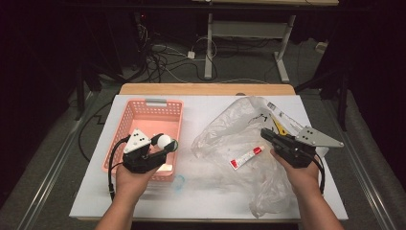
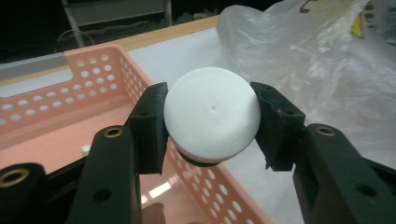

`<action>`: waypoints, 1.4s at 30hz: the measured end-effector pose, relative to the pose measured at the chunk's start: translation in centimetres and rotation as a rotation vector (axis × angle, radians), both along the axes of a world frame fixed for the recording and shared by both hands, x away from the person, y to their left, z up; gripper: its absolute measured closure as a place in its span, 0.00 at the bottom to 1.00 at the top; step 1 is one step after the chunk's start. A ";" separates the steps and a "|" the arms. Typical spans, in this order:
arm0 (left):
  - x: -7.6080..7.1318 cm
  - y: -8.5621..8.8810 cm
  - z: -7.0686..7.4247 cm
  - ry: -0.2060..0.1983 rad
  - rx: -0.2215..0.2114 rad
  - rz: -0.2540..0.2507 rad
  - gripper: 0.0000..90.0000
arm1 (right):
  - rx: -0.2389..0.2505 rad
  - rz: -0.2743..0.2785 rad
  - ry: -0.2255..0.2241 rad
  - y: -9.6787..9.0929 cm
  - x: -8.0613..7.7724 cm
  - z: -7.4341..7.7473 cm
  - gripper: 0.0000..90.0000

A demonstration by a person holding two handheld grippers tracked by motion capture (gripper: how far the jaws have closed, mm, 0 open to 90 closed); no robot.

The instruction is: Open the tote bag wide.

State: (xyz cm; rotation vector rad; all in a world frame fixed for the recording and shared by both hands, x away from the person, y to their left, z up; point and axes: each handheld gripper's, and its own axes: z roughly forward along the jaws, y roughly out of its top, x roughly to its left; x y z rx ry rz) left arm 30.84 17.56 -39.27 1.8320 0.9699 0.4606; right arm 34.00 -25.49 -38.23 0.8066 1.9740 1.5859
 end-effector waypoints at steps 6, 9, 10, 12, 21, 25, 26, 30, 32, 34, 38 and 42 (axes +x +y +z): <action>-0.9 -0.7 0.2 -0.003 -0.013 -0.039 0.54 | 0.000 0.001 0.001 0.0 0.0 0.0 1.00; -1.1 -1.2 0.3 0.003 -0.026 -0.061 0.54 | 0.000 0.002 0.001 0.0 0.0 0.0 1.00; -1.1 -1.3 0.2 0.013 -0.043 -0.072 0.54 | 0.000 0.003 0.001 0.0 0.0 0.0 1.00; -1.3 -1.6 0.3 0.017 -0.056 -0.089 0.54 | 0.000 0.004 0.000 0.0 -0.1 0.0 1.00; -2.8 -3.3 1.2 -0.026 -0.060 -0.147 0.54 | 0.000 0.004 -0.002 0.0 -0.1 0.0 1.00; -3.2 -4.0 1.3 -0.034 -0.061 -0.170 0.54 | 0.000 0.004 0.000 0.0 -0.1 0.0 1.00; -3.3 -4.3 1.3 -0.036 -0.060 -0.177 0.54 | -0.001 0.005 0.000 0.0 -0.1 0.0 1.00; -3.6 -5.2 1.4 -0.040 -0.059 -0.203 0.54 | 0.001 0.007 0.003 0.1 -0.1 0.0 1.00; -3.6 -5.8 1.2 -0.036 -0.054 -0.219 0.54 | 0.000 0.006 0.004 0.1 -0.1 -0.1 1.00; -3.7 -6.3 1.1 -0.034 -0.043 -0.230 0.54 | -0.002 0.009 0.006 0.2 0.0 -0.2 1.00; -3.4 -7.9 0.9 -0.035 -0.024 -0.257 0.54 | -0.002 0.010 0.008 0.2 0.1 -0.2 1.00; -2.8 -9.7 0.6 -0.027 -0.009 -0.278 0.54 | 0.003 0.015 0.010 0.3 0.0 -0.2 1.00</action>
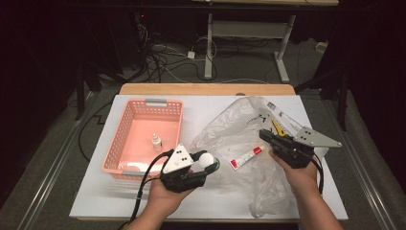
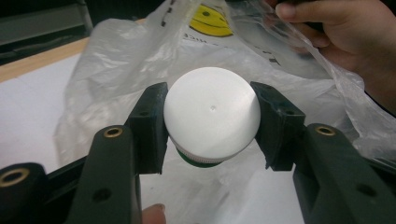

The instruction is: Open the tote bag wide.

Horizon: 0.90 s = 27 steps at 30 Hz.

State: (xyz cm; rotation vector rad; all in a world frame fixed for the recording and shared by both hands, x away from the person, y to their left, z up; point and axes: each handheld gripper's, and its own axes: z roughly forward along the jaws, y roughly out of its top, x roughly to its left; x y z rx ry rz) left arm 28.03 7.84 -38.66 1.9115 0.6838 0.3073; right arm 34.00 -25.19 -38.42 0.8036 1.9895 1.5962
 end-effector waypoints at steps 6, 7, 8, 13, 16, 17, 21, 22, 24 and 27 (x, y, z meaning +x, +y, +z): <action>1.0 -2.8 -0.2 -0.012 0.023 -0.041 0.54 | 0.002 0.005 -0.008 0.2 -0.1 0.2 1.00; 1.2 -3.3 -0.3 -0.010 0.022 -0.046 0.54 | 0.002 0.005 -0.009 0.2 -0.1 0.2 1.00; 1.3 -3.6 -0.3 -0.011 0.020 -0.047 0.54 | 0.001 0.006 -0.010 0.2 -0.1 0.2 1.00; 2.1 -5.6 -1.1 -0.002 0.035 -0.063 0.54 | 0.000 0.009 -0.012 0.2 -0.1 0.2 1.00; 2.7 -6.6 -1.6 0.001 0.045 -0.070 0.54 | -0.001 0.009 -0.014 0.2 -0.1 0.2 1.00; 2.9 -6.9 -1.8 0.001 0.045 -0.072 0.54 | -0.001 0.010 -0.015 0.1 0.0 0.2 1.00; 3.7 -8.0 -2.7 0.007 0.055 -0.075 0.54 | 0.000 0.009 -0.008 0.1 0.0 0.2 1.00; 3.8 -8.2 -2.9 0.009 0.056 -0.075 0.54 | -0.002 0.010 -0.008 0.1 0.1 0.2 1.00; 4.2 -8.8 -3.3 0.012 0.056 -0.072 0.54 | -0.003 0.010 -0.008 0.2 0.1 0.1 1.00; 4.7 -9.5 -3.8 0.017 0.059 -0.069 0.54 | -0.002 0.010 -0.008 0.1 0.0 0.2 1.00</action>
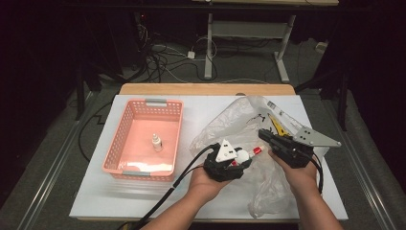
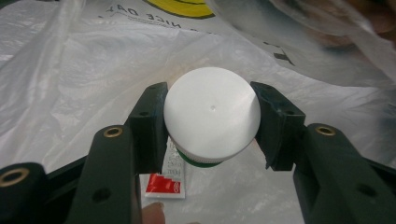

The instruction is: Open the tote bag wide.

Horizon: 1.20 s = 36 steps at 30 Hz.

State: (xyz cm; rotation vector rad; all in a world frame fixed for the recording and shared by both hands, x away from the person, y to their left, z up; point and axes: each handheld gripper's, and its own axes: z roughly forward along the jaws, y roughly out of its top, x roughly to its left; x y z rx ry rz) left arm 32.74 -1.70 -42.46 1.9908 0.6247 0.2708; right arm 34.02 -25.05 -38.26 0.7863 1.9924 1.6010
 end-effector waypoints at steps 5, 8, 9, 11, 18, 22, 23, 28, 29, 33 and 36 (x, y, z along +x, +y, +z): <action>0.7 -1.5 -0.6 0.006 0.009 -0.005 0.54 | 0.009 0.001 -0.008 -0.1 -0.1 0.2 1.00; 1.2 -2.3 -1.2 0.019 0.011 -0.002 0.54 | 0.014 0.000 -0.008 -0.1 -0.2 0.3 1.00; 1.3 -2.7 -1.5 0.022 0.018 -0.005 0.54 | 0.014 -0.002 -0.009 -0.2 -0.1 0.3 1.00; 1.6 -3.3 -2.0 0.019 0.036 -0.005 0.54 | 0.014 -0.003 -0.010 -0.3 -0.2 0.4 1.00; 2.5 -5.3 -3.5 0.039 0.052 0.001 0.54 | 0.019 -0.008 -0.012 -0.6 -0.1 0.5 1.00; 2.7 -5.8 -4.2 0.040 0.057 0.002 0.54 | 0.020 -0.007 -0.004 -0.6 0.0 0.3 1.00; 2.7 -5.9 -4.4 0.039 0.067 0.002 0.54 | 0.020 -0.008 -0.003 -0.5 0.0 0.3 1.00; 2.8 -6.3 -4.9 0.031 0.069 0.003 0.54 | 0.018 -0.006 -0.007 -0.6 0.0 0.3 1.00; 2.9 -6.3 -4.9 0.034 0.067 0.004 0.53 | 0.018 -0.006 -0.007 -0.6 0.0 0.3 1.00; 3.1 -6.2 -4.8 0.056 0.057 0.010 0.51 | 0.018 -0.006 -0.004 -0.5 0.0 0.3 1.00; 3.1 -5.9 -4.3 0.059 0.049 0.016 0.45 | 0.020 -0.003 -0.001 -0.5 -0.1 0.2 1.00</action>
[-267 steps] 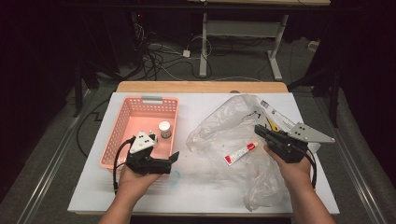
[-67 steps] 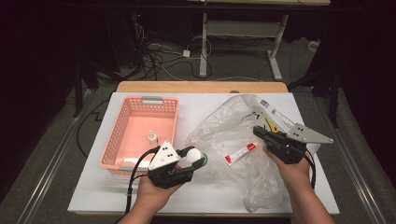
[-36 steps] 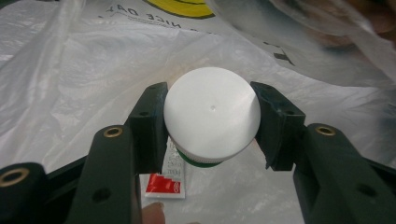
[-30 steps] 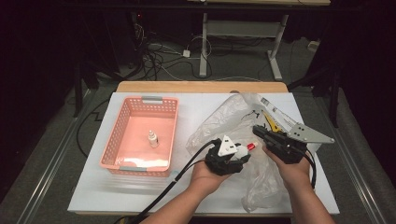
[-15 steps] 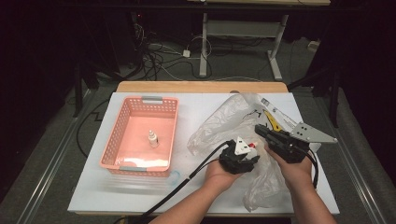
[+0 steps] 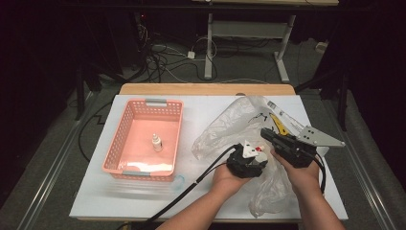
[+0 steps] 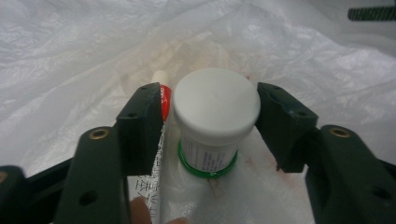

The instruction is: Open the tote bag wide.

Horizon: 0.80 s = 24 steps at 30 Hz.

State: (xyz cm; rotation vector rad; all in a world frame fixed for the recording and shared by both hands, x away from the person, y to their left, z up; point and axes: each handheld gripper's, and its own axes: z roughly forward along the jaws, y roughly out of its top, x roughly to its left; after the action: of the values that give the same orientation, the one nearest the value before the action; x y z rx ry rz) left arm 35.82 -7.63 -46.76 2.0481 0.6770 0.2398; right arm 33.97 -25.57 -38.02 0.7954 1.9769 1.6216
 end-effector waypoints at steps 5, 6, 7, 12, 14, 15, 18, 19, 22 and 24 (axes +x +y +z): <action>-0.7 0.7 0.9 -0.003 -0.013 -0.029 0.39 | 0.002 0.001 0.005 0.0 0.0 -0.1 1.00; -1.0 0.9 1.1 -0.010 -0.014 -0.037 0.39 | 0.000 0.001 0.003 0.0 0.0 -0.1 1.00; -1.2 1.0 1.1 -0.017 -0.013 -0.041 0.39 | 0.000 0.002 0.002 0.0 0.0 -0.1 1.00; -2.3 2.6 1.2 -0.033 -0.023 -0.048 0.36 | -0.001 -0.001 0.002 -0.1 0.0 -0.1 1.00; -2.7 3.2 1.0 -0.031 -0.021 -0.055 0.36 | -0.004 0.001 0.000 0.0 0.0 -0.1 1.00; -2.8 3.5 1.0 -0.024 -0.016 -0.056 0.32 | -0.004 0.002 0.001 0.0 0.1 -0.1 1.00; -3.2 4.4 0.7 0.001 -0.019 -0.060 0.26 | -0.001 0.000 0.006 0.0 0.1 -0.1 1.00; -3.4 4.7 0.7 -0.001 -0.014 -0.061 0.24 | -0.006 0.001 0.004 0.0 0.1 -0.1 1.00; -3.9 5.5 0.6 0.010 -0.010 -0.049 0.17 | -0.004 -0.002 0.005 0.1 0.1 -0.1 1.00; -4.2 6.1 0.7 0.021 -0.022 -0.051 0.16 | -0.006 -0.002 0.005 0.1 0.0 -0.1 1.00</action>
State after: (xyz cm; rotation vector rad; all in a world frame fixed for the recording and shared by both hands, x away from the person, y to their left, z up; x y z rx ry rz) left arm 31.63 -1.54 -46.06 2.0463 0.6370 0.1812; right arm 34.02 -25.43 -38.17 0.7998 1.9826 1.6131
